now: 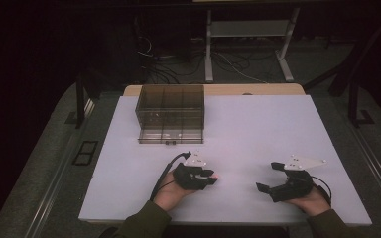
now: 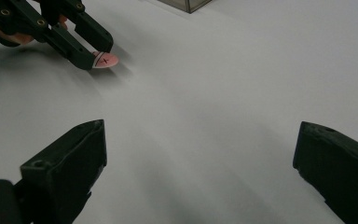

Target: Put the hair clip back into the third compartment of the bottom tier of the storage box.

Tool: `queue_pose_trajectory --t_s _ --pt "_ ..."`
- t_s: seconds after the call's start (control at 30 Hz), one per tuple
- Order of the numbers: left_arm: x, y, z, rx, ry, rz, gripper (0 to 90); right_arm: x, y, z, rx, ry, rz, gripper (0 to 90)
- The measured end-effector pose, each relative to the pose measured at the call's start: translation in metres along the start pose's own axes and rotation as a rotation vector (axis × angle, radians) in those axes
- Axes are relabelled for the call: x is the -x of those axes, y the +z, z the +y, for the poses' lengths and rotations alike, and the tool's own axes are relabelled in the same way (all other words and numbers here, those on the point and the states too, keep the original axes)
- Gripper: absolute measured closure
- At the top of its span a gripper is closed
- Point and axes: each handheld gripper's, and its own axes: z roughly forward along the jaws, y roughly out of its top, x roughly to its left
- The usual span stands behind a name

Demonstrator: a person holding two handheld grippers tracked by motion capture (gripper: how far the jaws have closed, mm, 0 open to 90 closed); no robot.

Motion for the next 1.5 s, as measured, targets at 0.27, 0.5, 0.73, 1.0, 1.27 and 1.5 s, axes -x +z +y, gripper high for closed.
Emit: queue_pose_trajectory --t_s 0.27,0.5,0.73,1.0,1.27,1.5 --pt "-0.005 -0.009 0.000 0.013 0.004 -0.024 67.1 0.000 0.000 0.000 -0.003 -0.008 -0.002 2.1" --pt "-0.009 -0.020 -0.002 0.025 0.008 -0.029 67.1 0.000 0.000 0.000 -0.003 -0.009 0.006 2.1" --pt "-0.016 -0.032 -0.004 0.035 0.010 -0.028 67.1 0.000 0.000 0.000 0.000 -0.008 0.008 2.1" --pt "-0.021 -0.039 -0.004 0.046 0.011 -0.013 67.1 0.000 0.000 0.000 0.001 -0.010 0.009 2.1" --pt "-0.026 -0.047 -0.005 0.056 0.002 0.000 67.1 0.001 0.000 0.000 0.001 -0.011 0.011 2.1" --pt "-0.032 -0.053 -0.007 0.075 -0.012 0.018 67.1 0.000 0.000 0.000 0.001 -0.010 0.010 2.1"
